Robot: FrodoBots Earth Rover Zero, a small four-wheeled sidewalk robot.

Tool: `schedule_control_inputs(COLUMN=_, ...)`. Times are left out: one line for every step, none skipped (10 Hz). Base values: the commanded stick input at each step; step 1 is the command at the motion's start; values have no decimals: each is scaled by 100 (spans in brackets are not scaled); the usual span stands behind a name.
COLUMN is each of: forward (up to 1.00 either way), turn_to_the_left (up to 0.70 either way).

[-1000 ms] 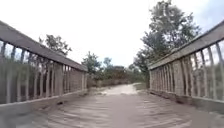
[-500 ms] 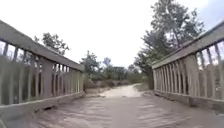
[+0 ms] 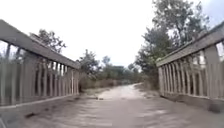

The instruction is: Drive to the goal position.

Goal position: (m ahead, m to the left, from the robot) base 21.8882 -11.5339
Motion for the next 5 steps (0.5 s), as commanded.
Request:
schedule_control_inputs(forward=85, turn_to_the_left=0)
schedule_control_inputs(forward=85, turn_to_the_left=0)
schedule_control_inputs(forward=85, turn_to_the_left=0)
schedule_control_inputs(forward=85, turn_to_the_left=0)
schedule_control_inputs(forward=85, turn_to_the_left=0)
